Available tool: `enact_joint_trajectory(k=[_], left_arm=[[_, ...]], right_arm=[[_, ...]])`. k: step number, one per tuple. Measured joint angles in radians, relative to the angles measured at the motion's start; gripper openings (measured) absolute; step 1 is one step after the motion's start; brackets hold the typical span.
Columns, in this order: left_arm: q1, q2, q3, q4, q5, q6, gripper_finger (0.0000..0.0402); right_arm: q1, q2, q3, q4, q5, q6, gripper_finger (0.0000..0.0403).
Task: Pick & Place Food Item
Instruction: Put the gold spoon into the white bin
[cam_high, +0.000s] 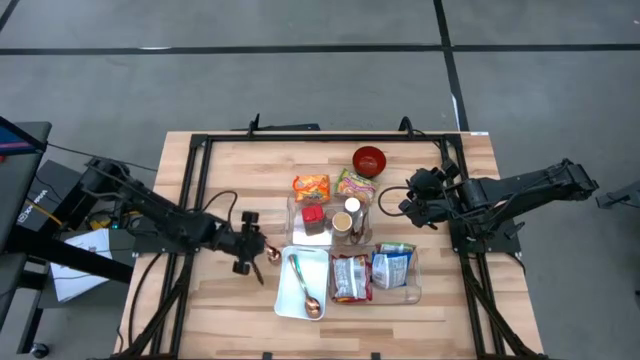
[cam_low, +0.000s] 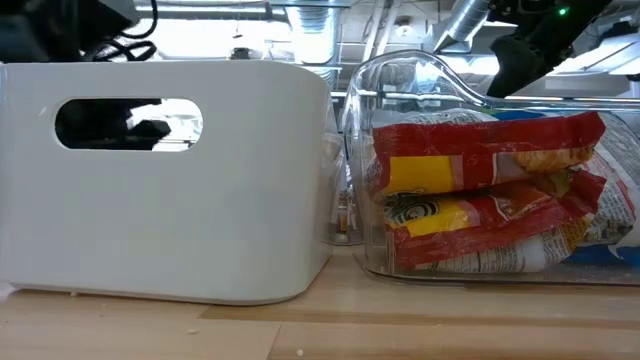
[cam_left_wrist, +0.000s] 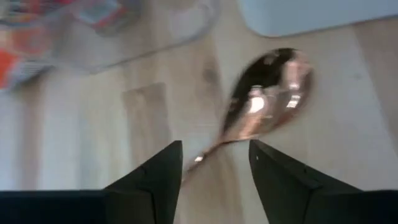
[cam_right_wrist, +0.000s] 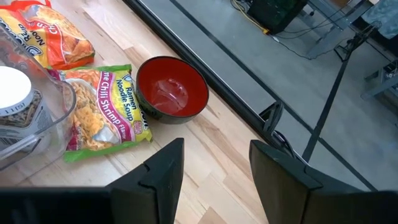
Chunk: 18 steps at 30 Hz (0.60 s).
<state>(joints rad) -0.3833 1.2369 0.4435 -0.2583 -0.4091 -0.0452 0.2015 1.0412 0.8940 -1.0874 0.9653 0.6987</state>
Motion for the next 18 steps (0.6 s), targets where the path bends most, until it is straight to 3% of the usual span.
enact_joint_trajectory(k=[2,7,11,18], left_arm=[[0.038,0.000,0.000,0.018,0.072,0.048,0.0181],[0.108,0.000,0.000,0.090,0.135,0.204,0.0155],[0.177,0.000,0.000,0.040,0.233,0.241,0.0134],[0.229,0.000,0.000,0.016,0.278,0.364,0.0108]], right_arm=[[0.000,0.000,0.000,0.000,0.000,0.000,0.0175],[0.000,0.000,0.000,0.000,0.000,0.000,0.0175],[0.000,0.000,0.000,0.000,0.000,0.000,0.0175],[0.000,0.000,0.000,0.003,0.000,0.000,0.0175]])
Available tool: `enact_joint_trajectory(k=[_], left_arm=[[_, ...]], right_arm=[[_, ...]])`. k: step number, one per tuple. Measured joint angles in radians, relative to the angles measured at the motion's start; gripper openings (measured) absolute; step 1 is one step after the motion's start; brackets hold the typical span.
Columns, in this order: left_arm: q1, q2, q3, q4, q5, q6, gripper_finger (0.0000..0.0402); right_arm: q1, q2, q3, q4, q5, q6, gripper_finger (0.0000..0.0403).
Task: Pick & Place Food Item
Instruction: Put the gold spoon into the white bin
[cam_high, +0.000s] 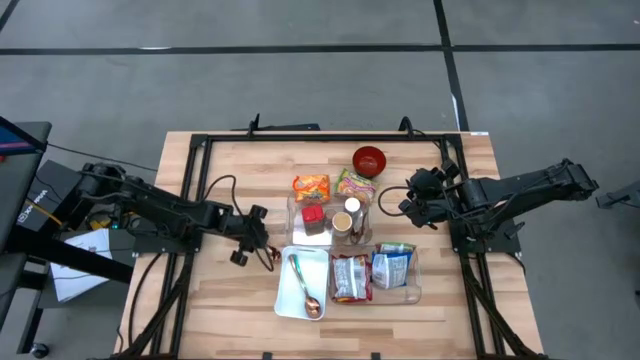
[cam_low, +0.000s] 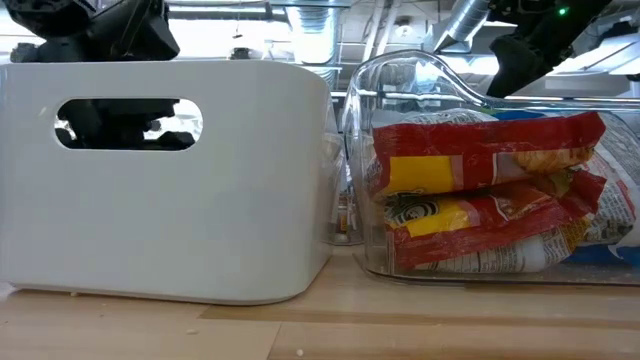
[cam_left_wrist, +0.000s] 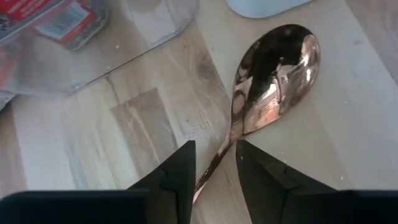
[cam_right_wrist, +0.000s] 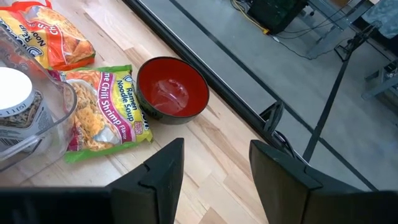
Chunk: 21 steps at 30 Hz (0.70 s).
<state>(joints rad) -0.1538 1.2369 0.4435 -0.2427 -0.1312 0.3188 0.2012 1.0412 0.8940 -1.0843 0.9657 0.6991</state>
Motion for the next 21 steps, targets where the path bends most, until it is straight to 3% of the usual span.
enact_joint_trajectory(k=[13,21], left_arm=[[0.006,0.136,0.004,0.090,0.028,0.096,0.0101],[0.042,0.138,0.004,0.055,0.083,0.011,0.0089]], right_arm=[[0.000,0.000,0.000,0.000,0.000,0.000,0.0176],[0.000,0.000,0.000,0.000,0.000,0.000,0.0175]])
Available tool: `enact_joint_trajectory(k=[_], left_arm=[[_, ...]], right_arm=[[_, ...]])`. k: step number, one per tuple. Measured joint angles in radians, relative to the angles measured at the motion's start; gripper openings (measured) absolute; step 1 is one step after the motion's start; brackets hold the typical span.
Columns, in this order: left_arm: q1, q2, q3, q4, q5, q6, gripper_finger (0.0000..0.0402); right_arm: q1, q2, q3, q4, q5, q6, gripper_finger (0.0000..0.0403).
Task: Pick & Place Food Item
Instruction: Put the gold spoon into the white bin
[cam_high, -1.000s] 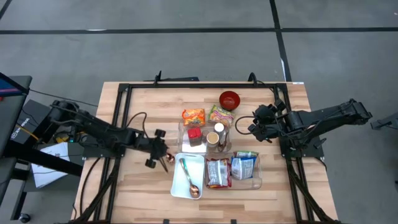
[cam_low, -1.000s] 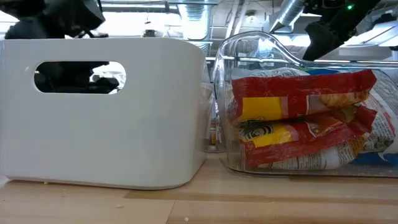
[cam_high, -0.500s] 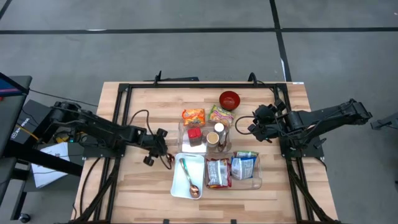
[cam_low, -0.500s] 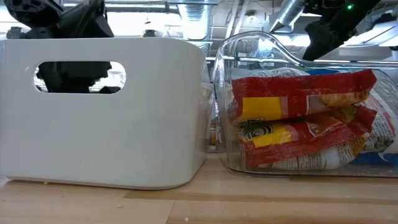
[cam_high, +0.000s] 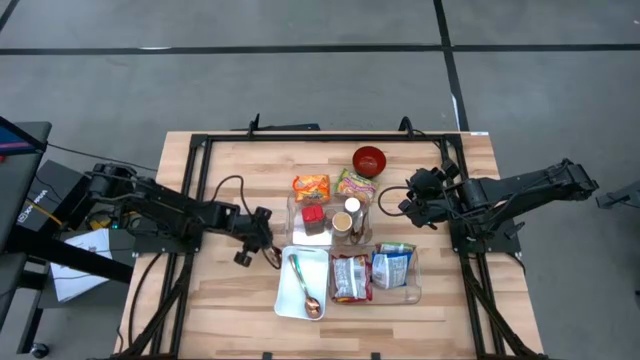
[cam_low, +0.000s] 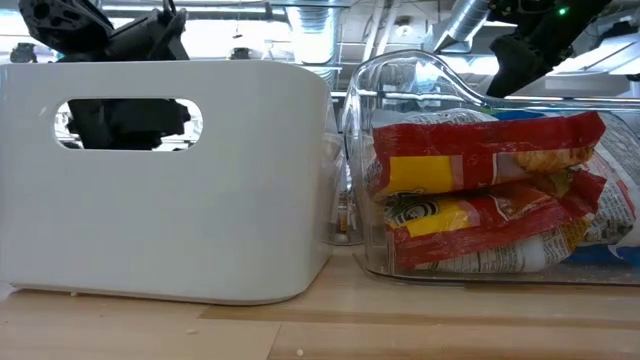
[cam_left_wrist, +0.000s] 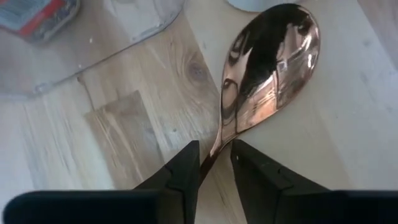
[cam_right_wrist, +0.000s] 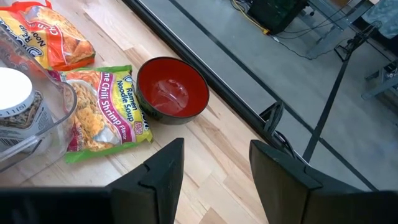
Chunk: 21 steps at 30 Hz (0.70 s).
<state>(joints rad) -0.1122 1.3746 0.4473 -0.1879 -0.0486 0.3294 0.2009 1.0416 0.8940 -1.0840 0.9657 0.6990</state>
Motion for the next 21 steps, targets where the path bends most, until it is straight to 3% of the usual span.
enact_joint_trajectory(k=[6,21], left_arm=[[0.015,0.001,-0.001,-0.008,0.048,-0.071,0.0067],[0.001,-0.010,-0.002,-0.050,0.061,-0.261,0.0007]], right_arm=[[0.000,0.000,0.000,0.000,0.000,0.000,0.0175],[0.000,0.000,0.000,0.000,0.000,0.000,0.0175]])
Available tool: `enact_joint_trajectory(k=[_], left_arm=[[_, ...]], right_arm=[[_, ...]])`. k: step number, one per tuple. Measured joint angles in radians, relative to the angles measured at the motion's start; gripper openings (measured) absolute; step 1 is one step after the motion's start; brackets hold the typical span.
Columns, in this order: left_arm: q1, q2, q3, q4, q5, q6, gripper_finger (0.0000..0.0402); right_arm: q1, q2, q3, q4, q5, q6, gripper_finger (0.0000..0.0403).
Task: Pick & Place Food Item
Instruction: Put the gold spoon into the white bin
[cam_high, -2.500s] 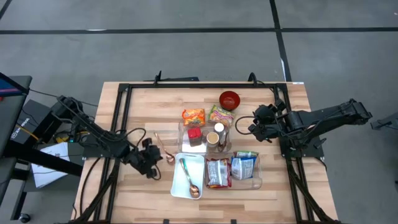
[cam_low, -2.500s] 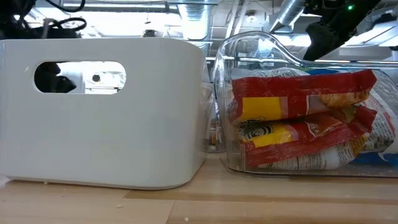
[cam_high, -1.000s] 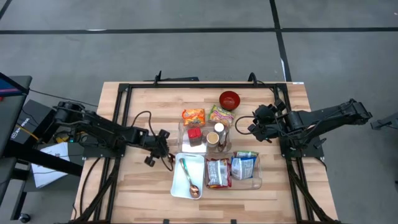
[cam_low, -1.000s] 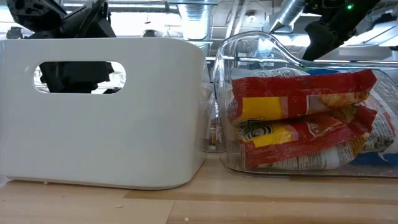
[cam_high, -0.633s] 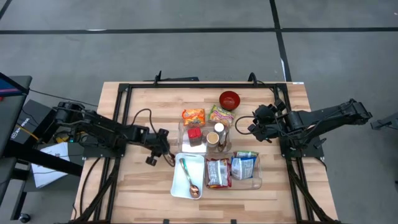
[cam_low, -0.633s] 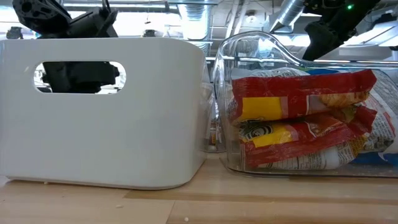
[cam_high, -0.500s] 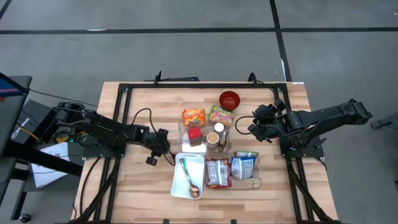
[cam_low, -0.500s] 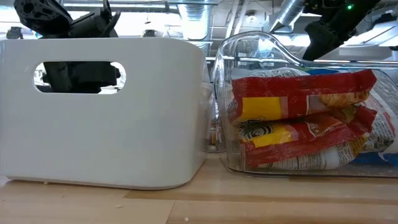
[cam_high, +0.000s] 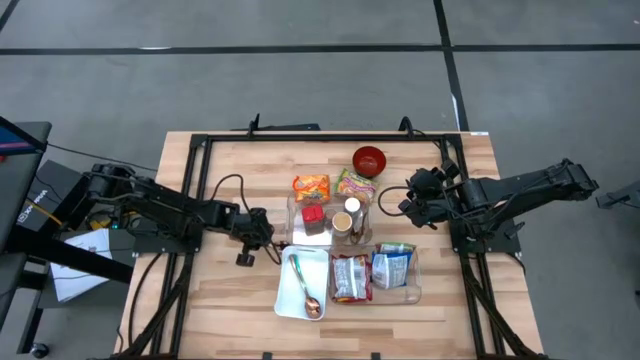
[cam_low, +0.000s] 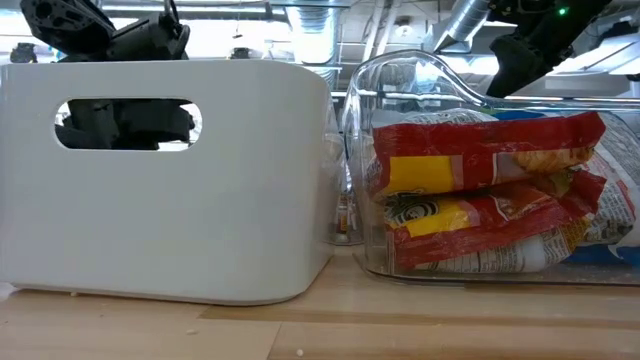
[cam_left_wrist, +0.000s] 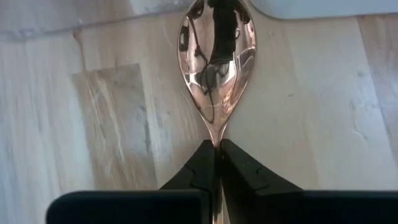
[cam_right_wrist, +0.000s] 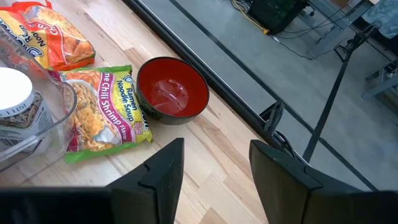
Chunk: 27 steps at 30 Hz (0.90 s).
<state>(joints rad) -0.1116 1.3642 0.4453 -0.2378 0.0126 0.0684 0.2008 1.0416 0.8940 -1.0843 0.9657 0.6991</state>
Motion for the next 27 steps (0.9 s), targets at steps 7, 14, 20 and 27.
enact_joint_trajectory(k=[7,14,20,27], left_arm=[[-0.002,-0.124,-0.010,-0.101,0.031,-0.001,0.0005],[-0.002,-0.307,-0.007,-0.206,0.013,0.062,0.0005],[-0.002,-0.426,-0.006,-0.201,0.045,0.182,0.0006],[-0.033,-0.519,-0.005,-0.095,0.233,0.247,0.0006]], right_arm=[[0.000,0.000,0.000,0.000,0.000,0.000,0.0175],[0.000,0.000,0.000,0.000,0.000,0.000,0.0175],[0.000,0.000,0.000,0.000,0.000,0.000,0.0175],[0.000,0.000,0.000,0.000,0.000,0.000,0.0176]])
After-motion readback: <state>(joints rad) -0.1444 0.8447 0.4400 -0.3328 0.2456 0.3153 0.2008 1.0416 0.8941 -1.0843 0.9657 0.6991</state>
